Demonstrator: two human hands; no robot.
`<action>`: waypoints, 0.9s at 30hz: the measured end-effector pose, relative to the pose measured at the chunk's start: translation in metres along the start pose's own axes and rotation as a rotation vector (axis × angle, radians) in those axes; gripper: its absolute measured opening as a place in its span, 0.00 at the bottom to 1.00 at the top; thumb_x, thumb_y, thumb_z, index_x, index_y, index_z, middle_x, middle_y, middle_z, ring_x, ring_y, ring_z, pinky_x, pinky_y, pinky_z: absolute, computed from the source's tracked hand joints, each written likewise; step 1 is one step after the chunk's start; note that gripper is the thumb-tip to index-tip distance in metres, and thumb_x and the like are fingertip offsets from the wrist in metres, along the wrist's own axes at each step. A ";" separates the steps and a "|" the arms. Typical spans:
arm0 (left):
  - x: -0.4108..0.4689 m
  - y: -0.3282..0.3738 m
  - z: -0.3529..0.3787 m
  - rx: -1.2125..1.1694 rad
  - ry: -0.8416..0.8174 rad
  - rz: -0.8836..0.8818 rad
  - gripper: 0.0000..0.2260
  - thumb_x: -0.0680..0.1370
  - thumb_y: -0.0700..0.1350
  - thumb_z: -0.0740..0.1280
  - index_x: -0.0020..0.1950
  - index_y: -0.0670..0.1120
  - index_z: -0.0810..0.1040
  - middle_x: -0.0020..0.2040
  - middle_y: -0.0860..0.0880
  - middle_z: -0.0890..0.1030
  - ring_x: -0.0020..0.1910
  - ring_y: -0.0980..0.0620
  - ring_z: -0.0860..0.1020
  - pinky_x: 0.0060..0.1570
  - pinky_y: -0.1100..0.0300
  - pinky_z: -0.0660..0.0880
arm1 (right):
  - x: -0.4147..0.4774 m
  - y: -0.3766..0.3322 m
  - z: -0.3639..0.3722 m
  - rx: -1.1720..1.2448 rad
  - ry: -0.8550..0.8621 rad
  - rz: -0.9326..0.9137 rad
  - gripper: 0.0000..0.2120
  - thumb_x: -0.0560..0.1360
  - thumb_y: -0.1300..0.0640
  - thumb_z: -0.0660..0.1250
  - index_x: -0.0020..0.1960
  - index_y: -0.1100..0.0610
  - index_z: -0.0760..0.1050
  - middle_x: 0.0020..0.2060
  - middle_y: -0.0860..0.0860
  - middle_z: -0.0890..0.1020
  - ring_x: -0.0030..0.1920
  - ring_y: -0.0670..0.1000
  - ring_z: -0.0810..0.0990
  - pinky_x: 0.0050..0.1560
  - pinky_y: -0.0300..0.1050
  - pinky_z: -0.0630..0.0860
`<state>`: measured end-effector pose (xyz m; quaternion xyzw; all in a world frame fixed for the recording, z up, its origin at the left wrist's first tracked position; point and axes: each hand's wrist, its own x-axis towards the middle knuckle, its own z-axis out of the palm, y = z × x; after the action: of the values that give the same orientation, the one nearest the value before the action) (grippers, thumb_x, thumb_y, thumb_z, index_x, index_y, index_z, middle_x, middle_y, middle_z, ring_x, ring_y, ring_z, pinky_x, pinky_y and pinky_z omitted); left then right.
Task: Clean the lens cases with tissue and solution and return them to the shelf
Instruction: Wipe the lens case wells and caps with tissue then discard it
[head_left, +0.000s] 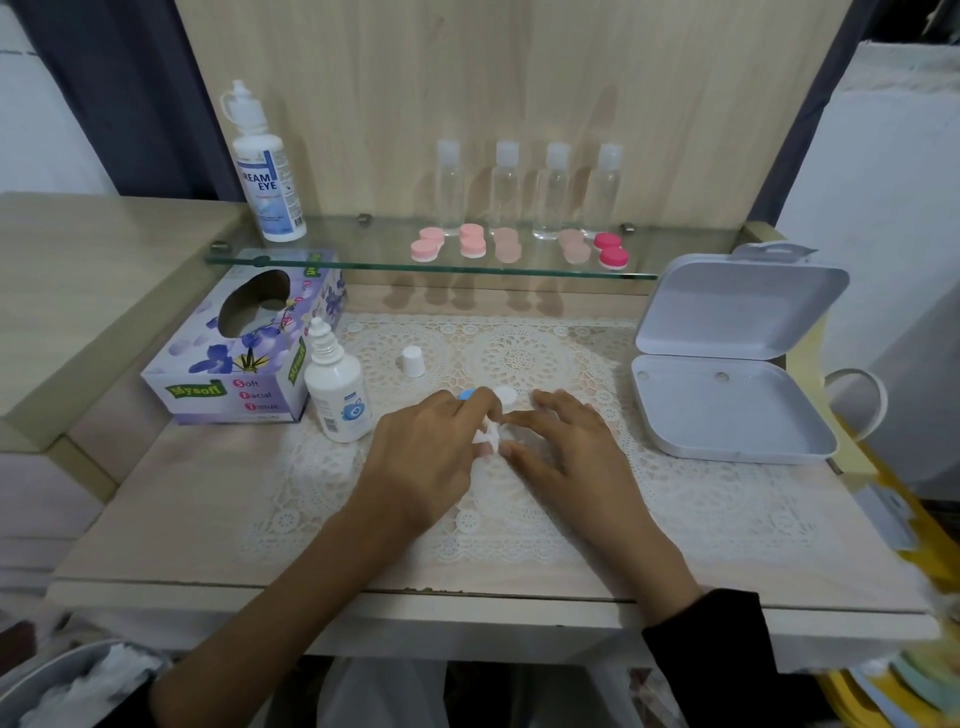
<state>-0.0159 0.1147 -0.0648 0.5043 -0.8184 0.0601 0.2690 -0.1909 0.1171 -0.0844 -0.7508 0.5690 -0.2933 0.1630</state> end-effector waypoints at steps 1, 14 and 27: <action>0.003 0.000 -0.001 -0.003 -0.052 -0.036 0.14 0.74 0.49 0.70 0.55 0.54 0.69 0.43 0.53 0.79 0.39 0.51 0.79 0.33 0.57 0.73 | 0.000 0.000 0.000 -0.001 -0.001 0.001 0.16 0.78 0.45 0.63 0.64 0.46 0.76 0.71 0.51 0.70 0.74 0.52 0.61 0.73 0.52 0.58; 0.007 -0.004 0.001 -0.231 -0.148 -0.249 0.15 0.73 0.45 0.71 0.43 0.55 0.64 0.43 0.55 0.76 0.40 0.57 0.73 0.38 0.63 0.68 | 0.002 -0.001 0.000 -0.005 -0.010 0.022 0.20 0.73 0.40 0.59 0.62 0.45 0.77 0.71 0.50 0.70 0.73 0.51 0.62 0.72 0.55 0.60; 0.011 -0.017 0.008 -0.770 -0.044 -0.533 0.13 0.71 0.41 0.74 0.38 0.52 0.70 0.38 0.48 0.81 0.38 0.51 0.77 0.41 0.51 0.74 | 0.004 0.003 0.000 0.000 -0.003 0.002 0.15 0.75 0.46 0.68 0.61 0.46 0.78 0.70 0.49 0.71 0.73 0.51 0.62 0.72 0.51 0.59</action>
<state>-0.0078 0.0953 -0.0689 0.5616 -0.6285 -0.3297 0.4253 -0.1930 0.1128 -0.0850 -0.7508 0.5693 -0.2920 0.1640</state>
